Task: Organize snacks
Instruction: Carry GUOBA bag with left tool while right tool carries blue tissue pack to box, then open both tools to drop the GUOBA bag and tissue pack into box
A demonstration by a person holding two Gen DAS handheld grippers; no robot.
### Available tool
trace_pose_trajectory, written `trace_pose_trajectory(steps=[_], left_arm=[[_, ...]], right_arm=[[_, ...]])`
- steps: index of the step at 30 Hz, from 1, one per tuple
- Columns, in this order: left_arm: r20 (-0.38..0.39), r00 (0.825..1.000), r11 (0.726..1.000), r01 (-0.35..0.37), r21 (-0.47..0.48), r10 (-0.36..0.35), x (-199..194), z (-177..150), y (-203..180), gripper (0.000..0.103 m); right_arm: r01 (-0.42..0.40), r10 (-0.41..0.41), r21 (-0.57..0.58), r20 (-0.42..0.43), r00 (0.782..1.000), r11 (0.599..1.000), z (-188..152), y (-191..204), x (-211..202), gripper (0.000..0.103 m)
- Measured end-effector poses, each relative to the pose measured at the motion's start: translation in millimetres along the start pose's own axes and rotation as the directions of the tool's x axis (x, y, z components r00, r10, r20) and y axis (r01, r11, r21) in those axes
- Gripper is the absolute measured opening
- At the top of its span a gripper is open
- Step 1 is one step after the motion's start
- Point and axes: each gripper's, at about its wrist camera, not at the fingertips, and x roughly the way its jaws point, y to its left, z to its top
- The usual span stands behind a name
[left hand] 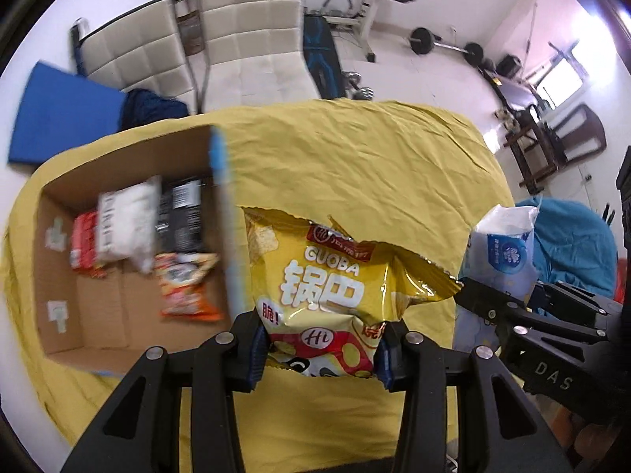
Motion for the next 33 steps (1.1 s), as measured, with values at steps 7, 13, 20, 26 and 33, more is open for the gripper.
trace_pose_trajectory(steps=[7,13,20,26,33], left_arm=[[0.032,0.996,0.993,-0.084,-0.080,0.087,-30,-10,105,0.040],[0.024,0.986,0.977,-0.158,-0.145,0.163,-34,-22,183,0.040],[-0.030,0.985,0.964,-0.170,-0.202,0.167,-11,-30,240,0.040],[-0.124,0.987,0.965,-0.125,-0.231,0.098,38,-35,269,0.040],[-0.261,0.965,0.965,-0.065,-0.253,-0.004,97,-43,289,0.040]], right_arm=[[-0.076,0.077,-0.119,0.002,0.997,0.990,2,118,0,0.044],[-0.125,0.113,-0.215,-0.068,0.991,0.969,-4,213,34,0.044],[-0.148,0.114,-0.266,-0.141,0.983,0.952,-11,278,85,0.044],[-0.142,0.093,-0.247,-0.199,0.976,0.959,-13,300,141,0.044],[-0.125,0.064,-0.233,-0.251,0.966,0.964,-14,304,197,0.045]])
